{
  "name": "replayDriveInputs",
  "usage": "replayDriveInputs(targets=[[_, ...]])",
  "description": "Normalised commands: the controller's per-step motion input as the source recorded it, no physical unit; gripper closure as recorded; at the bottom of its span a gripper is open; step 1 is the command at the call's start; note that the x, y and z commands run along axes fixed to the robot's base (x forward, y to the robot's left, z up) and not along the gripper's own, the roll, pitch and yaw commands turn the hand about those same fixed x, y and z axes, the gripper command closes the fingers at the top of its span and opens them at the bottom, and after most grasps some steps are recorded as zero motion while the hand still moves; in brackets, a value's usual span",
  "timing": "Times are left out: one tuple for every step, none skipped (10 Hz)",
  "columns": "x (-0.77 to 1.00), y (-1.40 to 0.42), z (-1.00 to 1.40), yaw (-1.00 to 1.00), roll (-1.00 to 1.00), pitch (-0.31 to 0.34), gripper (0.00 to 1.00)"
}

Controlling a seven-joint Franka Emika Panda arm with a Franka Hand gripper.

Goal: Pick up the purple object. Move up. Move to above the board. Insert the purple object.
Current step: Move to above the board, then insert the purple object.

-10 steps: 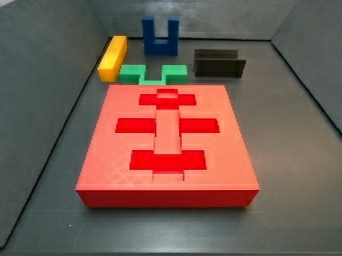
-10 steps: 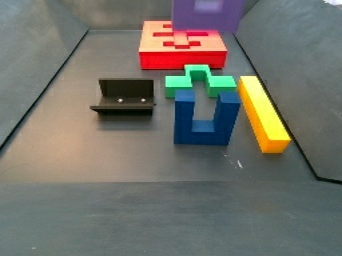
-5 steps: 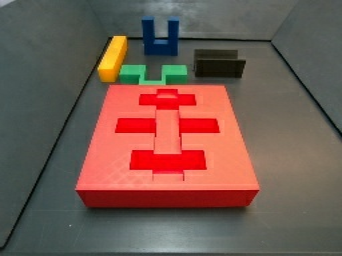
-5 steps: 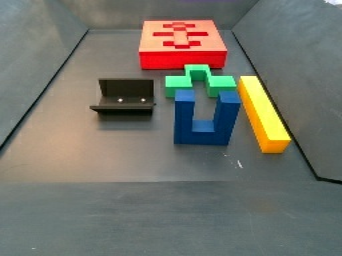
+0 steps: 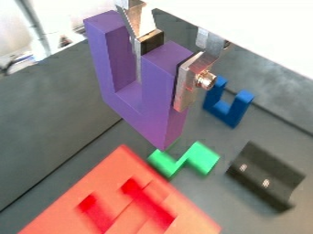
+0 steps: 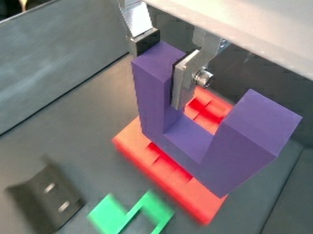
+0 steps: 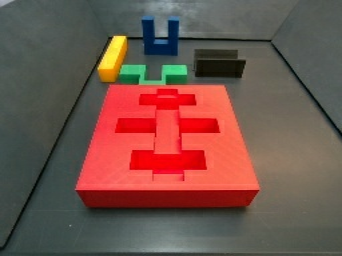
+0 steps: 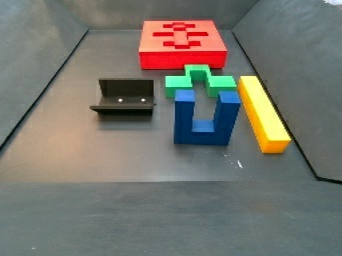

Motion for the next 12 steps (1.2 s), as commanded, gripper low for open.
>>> replayDriveInputs(targets=[[-0.05, -1.40, 0.25, 0.01, 0.01, 0.091, 1.00], [0.02, -0.66, 0.12, 0.01, 0.00, 0.117, 1.00], [0.06, -0.25, 0.06, 0.00, 0.00, 0.132, 1.00], [0.04, -0.05, 0.00, 0.00, 0.00, 0.000, 1.00], [0.17, -0.25, -0.35, 0.00, 0.01, -0.003, 1.00], [0.40, -0.61, -0.83, 0.00, 0.17, -0.011, 1.00], [0.43, -0.68, -0.79, 0.00, 0.22, -0.024, 1.00], [0.43, -0.69, -0.73, 0.02, 0.23, -0.004, 1.00], [0.43, -0.68, -0.75, 0.05, 0.23, 0.000, 1.00], [0.43, -0.67, -0.77, 0.06, 0.22, 0.000, 1.00], [0.39, -0.70, -0.81, 0.07, 0.19, 0.000, 1.00], [0.36, -0.80, -0.60, 0.10, 0.08, -0.009, 1.00]])
